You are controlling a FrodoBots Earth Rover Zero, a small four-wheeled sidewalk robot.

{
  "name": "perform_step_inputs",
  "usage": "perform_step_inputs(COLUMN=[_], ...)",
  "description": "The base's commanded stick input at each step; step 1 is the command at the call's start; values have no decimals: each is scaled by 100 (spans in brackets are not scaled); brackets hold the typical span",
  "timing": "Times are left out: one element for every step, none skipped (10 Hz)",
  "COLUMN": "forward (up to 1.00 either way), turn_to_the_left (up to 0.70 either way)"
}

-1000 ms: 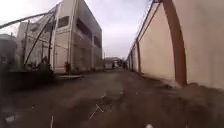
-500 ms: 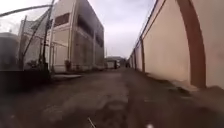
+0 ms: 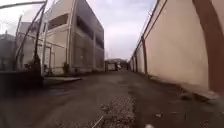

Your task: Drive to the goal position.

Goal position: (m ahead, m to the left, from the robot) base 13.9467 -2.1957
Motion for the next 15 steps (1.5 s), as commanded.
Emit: perform_step_inputs(forward=[100,100,100,100,100,100,100,100,100,100,100,100,100,100,100], turn_to_the_left=[0,0,0,0,0,0,-7,-32,-40,-36,-13,0,0,0,0])
